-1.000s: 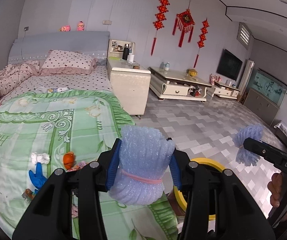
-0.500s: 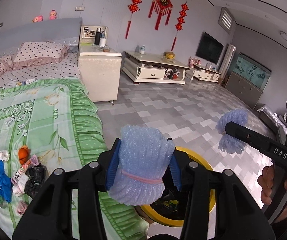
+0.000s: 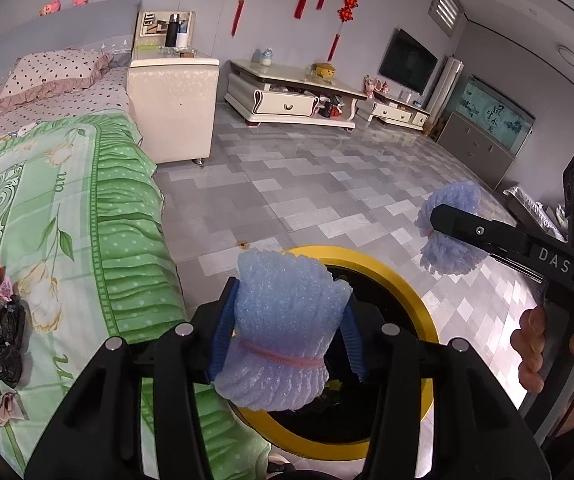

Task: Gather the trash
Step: 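Open both tools to drop the lavender meshes into the bin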

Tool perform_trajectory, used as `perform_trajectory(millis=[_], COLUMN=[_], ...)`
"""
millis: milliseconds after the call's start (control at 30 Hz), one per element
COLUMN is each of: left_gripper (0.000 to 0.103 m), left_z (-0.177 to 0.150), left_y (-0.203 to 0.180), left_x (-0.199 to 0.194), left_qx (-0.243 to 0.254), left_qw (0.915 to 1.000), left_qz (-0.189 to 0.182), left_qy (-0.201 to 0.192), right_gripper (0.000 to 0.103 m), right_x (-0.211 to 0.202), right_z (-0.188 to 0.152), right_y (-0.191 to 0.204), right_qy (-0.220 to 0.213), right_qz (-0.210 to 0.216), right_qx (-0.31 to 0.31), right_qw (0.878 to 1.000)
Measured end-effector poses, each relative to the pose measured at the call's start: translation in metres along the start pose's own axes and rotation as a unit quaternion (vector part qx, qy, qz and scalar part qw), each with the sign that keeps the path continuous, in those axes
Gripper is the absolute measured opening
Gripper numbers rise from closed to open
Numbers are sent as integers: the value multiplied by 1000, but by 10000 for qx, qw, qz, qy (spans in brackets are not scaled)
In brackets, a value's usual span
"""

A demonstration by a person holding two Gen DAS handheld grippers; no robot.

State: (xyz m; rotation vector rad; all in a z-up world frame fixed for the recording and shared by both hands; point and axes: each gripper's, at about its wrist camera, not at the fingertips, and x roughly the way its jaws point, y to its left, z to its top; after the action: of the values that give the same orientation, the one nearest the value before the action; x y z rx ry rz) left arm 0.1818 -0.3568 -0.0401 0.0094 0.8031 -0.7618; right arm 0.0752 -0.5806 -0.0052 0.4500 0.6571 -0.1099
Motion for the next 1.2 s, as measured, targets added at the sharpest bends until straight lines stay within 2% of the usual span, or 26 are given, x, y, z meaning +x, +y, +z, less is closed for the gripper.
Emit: perform_trajectory(millis=[233,433,633,733,967,1200], left_gripper=[48,53,63,71,86,92], left_z=[-10,-12,-13,-13,-13,-14], left_y=[-2,-3,2,6,21,47], left_x=[23,24,17,14,-5,-36], left_qx=[10,23,-62,-104,-214,-221], left_qw=[9996,9996,9997,9997,9998,9983], left_qz=[-183,-202,-170,-149,47,458], left_qy=[213,210,157,133,-45,-291], right_gripper=[39,41,50,59,65,73], right_x=[15,13,9,5,-7,-17], right_z=[-4,-4,-5,-5,-6,-8], right_y=[-19,-22,-23,-22,-17,2], right_qy=[90,58,26,4,-63,-130], right_qz=[-124,-179,-247,-286,-325,-259], right_qx=[239,322,385,416,422,278], right_qw=[9996,9993,9989,9987,9986,9992])
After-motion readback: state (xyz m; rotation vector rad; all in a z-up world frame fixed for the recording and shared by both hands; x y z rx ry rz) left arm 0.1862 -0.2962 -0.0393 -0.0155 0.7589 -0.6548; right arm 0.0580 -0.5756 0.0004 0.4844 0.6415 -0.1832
